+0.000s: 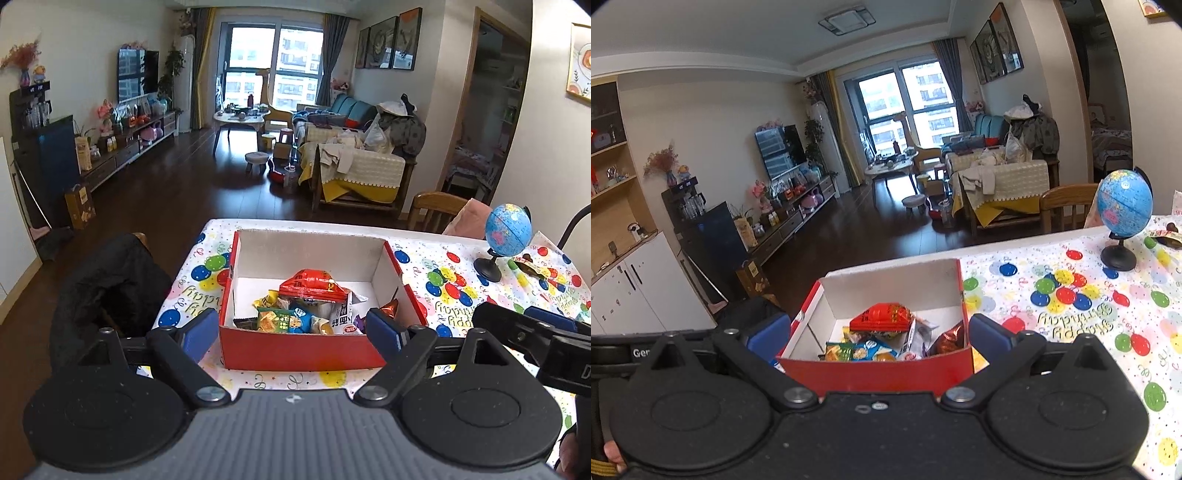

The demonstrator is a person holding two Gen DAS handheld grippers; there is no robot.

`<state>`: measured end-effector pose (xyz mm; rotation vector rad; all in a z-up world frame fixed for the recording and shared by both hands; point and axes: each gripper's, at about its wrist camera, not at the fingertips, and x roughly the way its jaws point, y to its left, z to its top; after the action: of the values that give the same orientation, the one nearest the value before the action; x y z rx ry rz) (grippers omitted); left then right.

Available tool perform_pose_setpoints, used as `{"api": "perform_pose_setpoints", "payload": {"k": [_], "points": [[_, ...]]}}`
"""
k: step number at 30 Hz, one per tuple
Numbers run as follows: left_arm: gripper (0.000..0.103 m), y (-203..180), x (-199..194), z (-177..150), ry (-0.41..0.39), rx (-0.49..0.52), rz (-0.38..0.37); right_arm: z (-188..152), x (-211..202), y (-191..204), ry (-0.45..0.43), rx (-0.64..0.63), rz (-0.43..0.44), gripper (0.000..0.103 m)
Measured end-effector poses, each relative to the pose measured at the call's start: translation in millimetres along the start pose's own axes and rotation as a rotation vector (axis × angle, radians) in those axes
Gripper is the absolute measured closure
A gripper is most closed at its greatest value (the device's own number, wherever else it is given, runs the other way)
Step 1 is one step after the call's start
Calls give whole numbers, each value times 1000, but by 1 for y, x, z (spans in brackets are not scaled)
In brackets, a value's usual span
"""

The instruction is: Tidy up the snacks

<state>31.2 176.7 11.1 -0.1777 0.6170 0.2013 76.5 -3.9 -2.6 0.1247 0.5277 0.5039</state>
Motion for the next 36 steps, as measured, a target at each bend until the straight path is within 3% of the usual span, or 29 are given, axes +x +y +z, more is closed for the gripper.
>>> {"api": "perform_pose_setpoints", "payload": {"k": [36], "points": [[16, -12, -14, 2, -62, 40, -51, 3, -1, 3, -15, -32, -44, 0]]}}
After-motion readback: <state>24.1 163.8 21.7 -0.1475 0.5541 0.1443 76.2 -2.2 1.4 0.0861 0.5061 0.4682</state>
